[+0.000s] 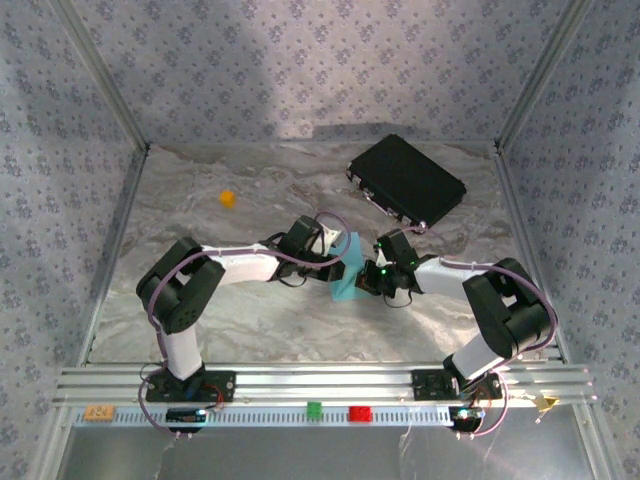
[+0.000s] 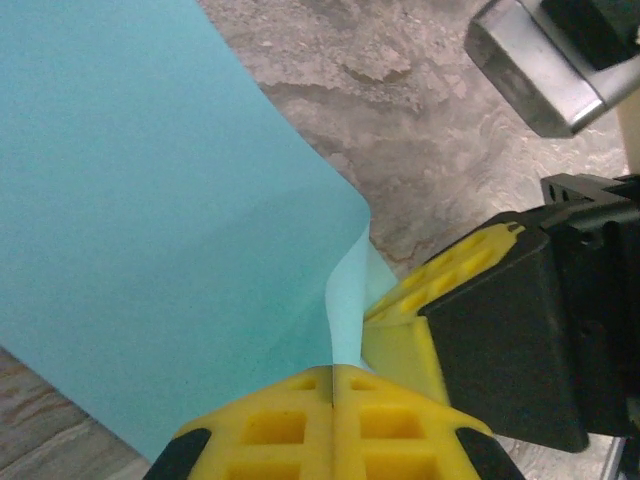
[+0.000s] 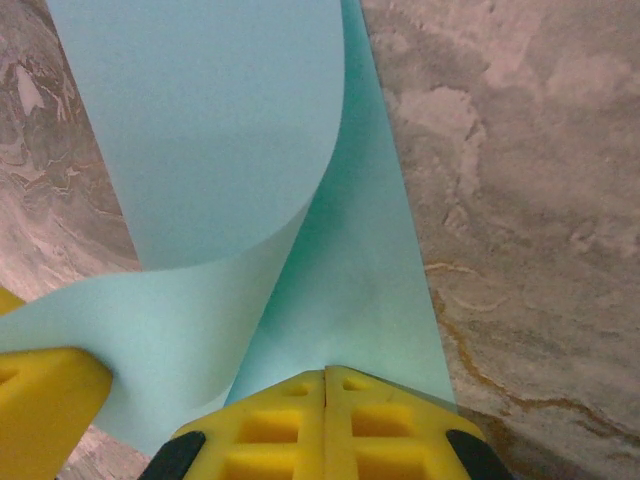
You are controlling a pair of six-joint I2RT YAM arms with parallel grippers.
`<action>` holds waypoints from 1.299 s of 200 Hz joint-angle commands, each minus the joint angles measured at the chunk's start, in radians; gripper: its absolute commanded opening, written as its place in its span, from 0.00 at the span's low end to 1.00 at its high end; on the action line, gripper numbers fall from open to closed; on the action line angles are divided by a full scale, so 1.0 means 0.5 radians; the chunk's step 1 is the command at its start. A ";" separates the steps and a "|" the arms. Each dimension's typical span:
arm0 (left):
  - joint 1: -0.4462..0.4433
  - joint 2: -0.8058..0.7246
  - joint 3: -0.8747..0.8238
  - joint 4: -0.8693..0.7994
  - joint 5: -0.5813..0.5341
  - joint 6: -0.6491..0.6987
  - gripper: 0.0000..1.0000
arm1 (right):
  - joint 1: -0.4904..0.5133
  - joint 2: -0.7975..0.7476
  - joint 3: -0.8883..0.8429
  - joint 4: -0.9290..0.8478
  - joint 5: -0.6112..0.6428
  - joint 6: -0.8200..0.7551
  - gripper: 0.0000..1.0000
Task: Fold a paper plane with a square sheet of paper (pick it up from the middle)
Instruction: Fold the triangle a second time at the center of the table.
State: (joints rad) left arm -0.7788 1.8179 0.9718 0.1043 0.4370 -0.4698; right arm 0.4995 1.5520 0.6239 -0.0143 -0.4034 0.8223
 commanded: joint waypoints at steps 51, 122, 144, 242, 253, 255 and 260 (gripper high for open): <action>0.018 0.063 0.019 -0.068 -0.119 0.074 0.00 | -0.005 0.009 -0.036 -0.134 0.069 -0.017 0.04; 0.022 0.088 0.049 -0.118 -0.199 0.120 0.00 | -0.005 0.017 -0.026 -0.132 0.059 -0.020 0.04; 0.021 0.117 0.087 -0.147 -0.196 0.141 0.00 | -0.006 0.022 -0.026 -0.131 0.057 -0.019 0.04; 0.021 0.135 0.097 -0.153 -0.224 0.160 0.00 | -0.011 0.015 -0.024 -0.143 0.055 -0.027 0.04; 0.021 0.134 0.100 -0.153 -0.225 0.163 0.00 | -0.008 0.015 -0.024 -0.145 0.054 -0.025 0.04; 0.021 0.134 0.100 -0.151 -0.224 0.163 0.00 | -0.008 0.012 -0.024 -0.146 0.053 -0.025 0.04; 0.023 0.135 0.100 -0.150 -0.224 0.161 0.00 | -0.010 0.013 -0.024 -0.146 0.054 -0.025 0.04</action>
State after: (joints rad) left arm -0.7723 1.8725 0.9905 0.0483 0.3389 -0.4084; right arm 0.4995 1.5517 0.6239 -0.0147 -0.4042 0.8219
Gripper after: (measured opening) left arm 0.044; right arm 0.052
